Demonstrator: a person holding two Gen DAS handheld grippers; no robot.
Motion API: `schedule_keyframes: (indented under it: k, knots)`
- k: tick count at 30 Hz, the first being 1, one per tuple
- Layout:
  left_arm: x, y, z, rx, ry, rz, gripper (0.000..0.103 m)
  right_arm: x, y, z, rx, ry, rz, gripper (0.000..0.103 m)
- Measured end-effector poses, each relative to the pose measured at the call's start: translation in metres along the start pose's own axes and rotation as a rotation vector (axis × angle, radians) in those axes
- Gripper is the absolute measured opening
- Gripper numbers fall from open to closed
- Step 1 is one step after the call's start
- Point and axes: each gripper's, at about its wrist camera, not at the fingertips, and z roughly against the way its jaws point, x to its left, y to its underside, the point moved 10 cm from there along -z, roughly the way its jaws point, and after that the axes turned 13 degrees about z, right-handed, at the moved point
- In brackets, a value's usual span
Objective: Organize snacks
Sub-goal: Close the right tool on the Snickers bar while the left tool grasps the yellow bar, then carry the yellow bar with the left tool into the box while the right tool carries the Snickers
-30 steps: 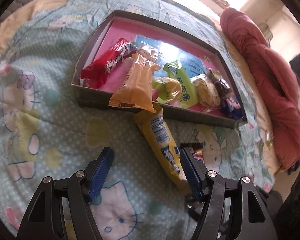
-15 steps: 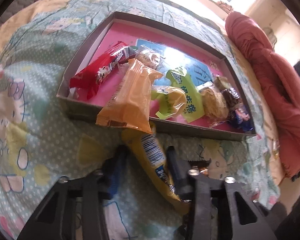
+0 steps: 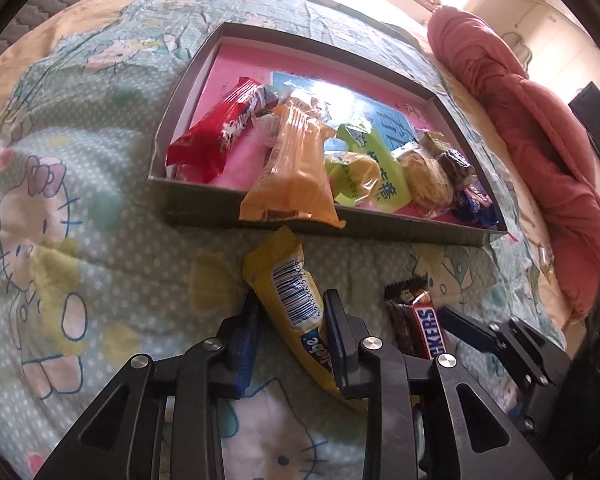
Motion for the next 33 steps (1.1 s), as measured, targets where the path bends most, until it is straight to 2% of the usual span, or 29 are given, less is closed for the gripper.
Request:
schedule_keyframes:
  k: [2,5,7,8,18,33]
  knots:
    - [0.000,0.000,0.000,-0.004,-0.001,0.000,0.031,0.001,-0.004,-0.005,-0.010,-0.009,0.017,0.054]
    - [-0.002,0.002,-0.001,-0.013,0.000,0.003,0.031,0.001,-0.006,-0.006,-0.021,-0.009,0.040,0.044]
    - [-0.003,0.002,-0.001,-0.024,-0.004,-0.004,0.030,0.000,-0.007,-0.005,-0.024,-0.022,0.036,0.032]
    - [-0.004,0.003,-0.001,-0.028,-0.006,-0.006,0.029,-0.001,-0.007,-0.004,-0.024,-0.031,0.029,0.029]
    - [-0.017,0.004,0.008,-0.052,0.040,-0.029,0.026,-0.012,-0.014,0.011,-0.076,-0.107,-0.072,0.029]
    - [-0.022,-0.005,0.037,-0.089,0.064,-0.025,0.026,-0.022,-0.030,0.033,-0.167,-0.122,-0.123,0.029]
